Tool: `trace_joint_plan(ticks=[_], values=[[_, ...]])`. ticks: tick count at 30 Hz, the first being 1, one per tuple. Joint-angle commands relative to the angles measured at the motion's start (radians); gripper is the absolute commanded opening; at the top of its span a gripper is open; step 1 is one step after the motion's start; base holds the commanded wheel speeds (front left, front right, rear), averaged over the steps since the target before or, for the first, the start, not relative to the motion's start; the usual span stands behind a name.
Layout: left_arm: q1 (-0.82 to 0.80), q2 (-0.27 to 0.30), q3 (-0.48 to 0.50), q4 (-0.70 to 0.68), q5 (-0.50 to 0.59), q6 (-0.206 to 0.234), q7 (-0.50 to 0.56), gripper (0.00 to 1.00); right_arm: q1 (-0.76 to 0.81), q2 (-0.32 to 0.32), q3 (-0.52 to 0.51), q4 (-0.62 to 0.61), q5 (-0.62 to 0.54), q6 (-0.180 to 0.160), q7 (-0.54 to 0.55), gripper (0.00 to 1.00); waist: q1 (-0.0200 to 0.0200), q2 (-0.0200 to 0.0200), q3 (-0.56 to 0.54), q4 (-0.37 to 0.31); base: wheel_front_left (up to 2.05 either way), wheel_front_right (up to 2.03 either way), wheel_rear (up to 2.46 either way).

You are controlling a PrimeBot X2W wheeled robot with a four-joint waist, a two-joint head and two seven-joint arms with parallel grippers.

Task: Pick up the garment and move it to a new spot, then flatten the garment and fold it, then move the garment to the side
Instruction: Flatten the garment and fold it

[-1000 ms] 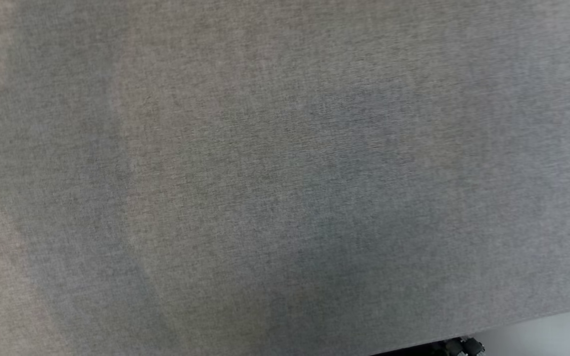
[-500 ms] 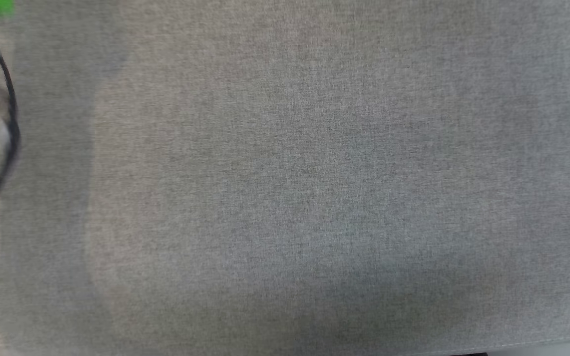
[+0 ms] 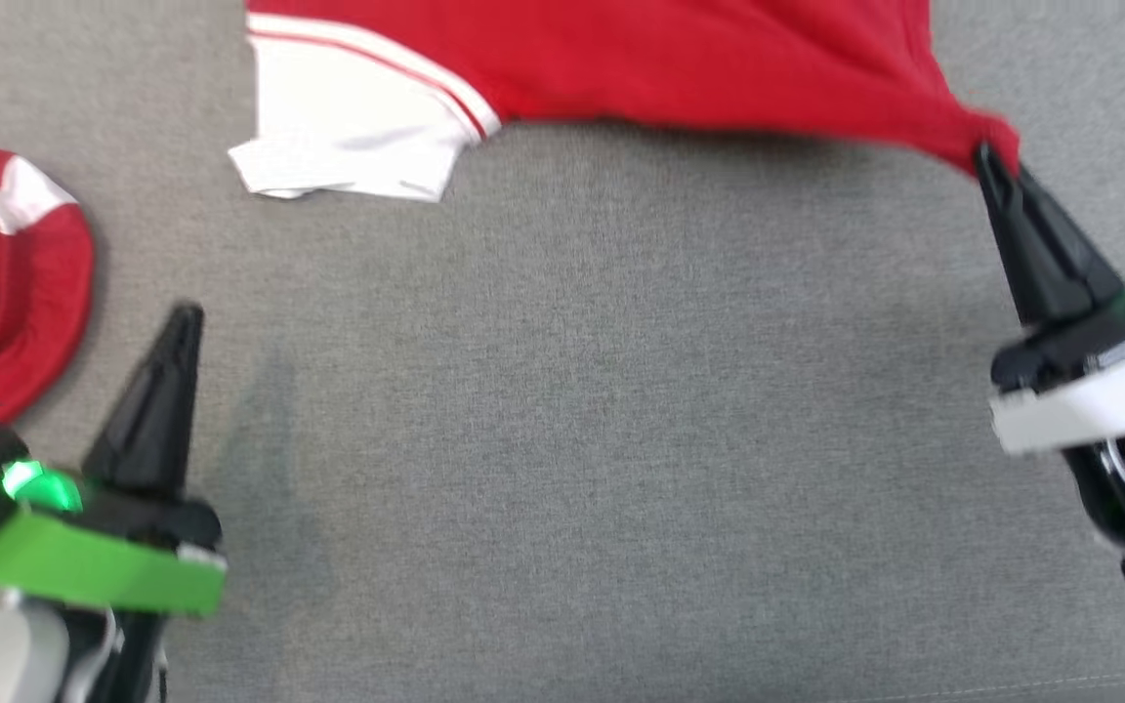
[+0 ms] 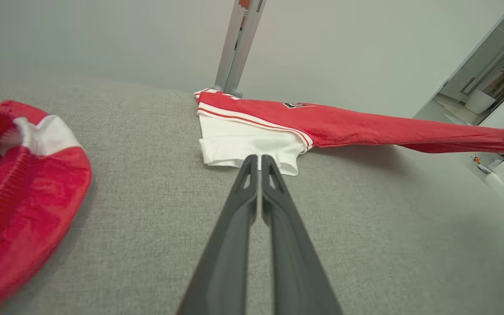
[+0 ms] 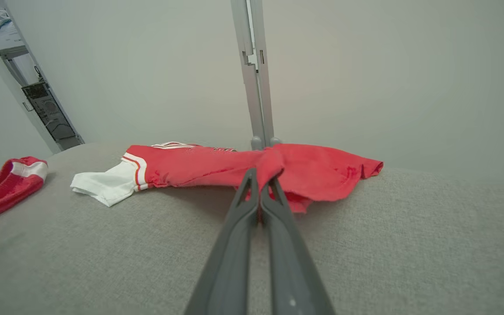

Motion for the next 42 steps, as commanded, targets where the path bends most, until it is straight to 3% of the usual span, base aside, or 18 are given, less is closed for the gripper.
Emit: trace_joint_plan(ticks=[1, 7, 12, 13, 14, 19, 28, 35, 36, 38, 39, 41, 42], values=[[0.056, 0.010, -0.002, -0.028, -0.021, 0.009, 0.007, 0.00, 0.056, -0.013, -0.014, -0.009, 0.027, -0.002, -0.003, 0.00, 0.0001, 0.0000, -0.106, 0.002, 0.00, 0.00, 0.00], [0.193, 0.006, -0.006, -0.132, -0.046, 0.035, 0.006, 0.00, 0.202, -0.029, -0.062, -0.031, 0.082, -0.002, -0.003, 0.00, 0.0001, 0.0000, -0.173, 0.001, 0.00, 0.00, 0.00], [0.129, -0.040, -0.037, -0.088, -0.002, 0.060, -0.005, 0.00, 0.195, -0.025, -0.035, -0.015, 0.068, -0.002, -0.003, 0.00, 0.0001, 0.0000, -0.193, -0.003, 0.00, 0.00, 0.00], [0.107, -0.045, -0.045, -0.068, 0.017, 0.065, -0.006, 0.34, 0.188, -0.024, -0.029, -0.012, 0.067, -0.002, -0.003, 0.00, 0.0001, 0.0000, -0.193, -0.002, 0.00, 0.00, 0.00], [0.079, -0.052, -0.059, -0.036, 0.043, 0.071, -0.009, 1.00, 0.179, -0.025, -0.023, -0.010, 0.064, -0.002, -0.003, 0.00, 0.0001, 0.0000, -0.191, -0.002, 0.00, 0.00, 0.00], [-0.087, -0.079, -0.125, 0.164, 0.153, 0.085, 0.029, 1.00, 0.146, -0.034, -0.009, -0.011, 0.059, -0.002, -0.003, 0.00, 0.0001, 0.0000, -0.143, -0.003, 0.00, 0.00, 0.00], [-0.381, -0.120, -0.207, 0.569, 0.245, 0.036, 0.060, 1.00, 0.059, -0.034, 0.019, -0.013, 0.048, -0.002, -0.003, 0.00, 0.0001, 0.0000, -0.017, -0.048, 0.00, 0.00, 0.00], [-0.470, -0.119, -0.260, 0.682, 0.239, -0.001, 0.038, 1.00, 0.038, -0.038, 0.004, -0.015, 0.040, -0.002, -0.003, 0.00, 0.0001, 0.0000, 0.023, -0.062, 0.00, 0.00, 0.00], [-0.479, -0.117, -0.269, 0.694, 0.234, -0.003, 0.037, 0.96, 0.039, -0.038, 0.002, -0.017, 0.040, -0.002, -0.003, 0.00, 0.0001, 0.0000, 0.026, -0.062, 0.00, 0.00, 0.00], [-0.492, -0.110, -0.289, 0.709, 0.238, -0.007, 0.021, 0.44, 0.038, -0.038, -0.001, -0.017, 0.039, -0.002, -0.003, 0.00, 0.0001, 0.0000, 0.029, -0.063, 0.00, 0.00, 0.00], [-0.497, -0.109, -0.295, 0.712, 0.238, -0.009, 0.013, 0.34, 0.036, -0.038, -0.002, -0.016, 0.038, -0.002, -0.003, 0.00, 0.0001, 0.0000, 0.030, -0.063, 0.00, 0.00, 0.00], [-0.508, -0.105, -0.313, 0.715, 0.240, -0.009, -0.003, 0.00, 0.034, -0.036, -0.003, -0.014, 0.038, -0.002, -0.003, 0.00, 0.0001, 0.0000, 0.031, -0.062, 0.00, 0.00, 0.00], [-0.513, -0.101, -0.326, 0.712, 0.245, -0.009, -0.011, 0.00, 0.033, -0.036, -0.001, -0.013, 0.037, -0.002, -0.003, 0.00, 0.0001, 0.0000, 0.031, -0.061, 0.00, 0.00, 0.00]])
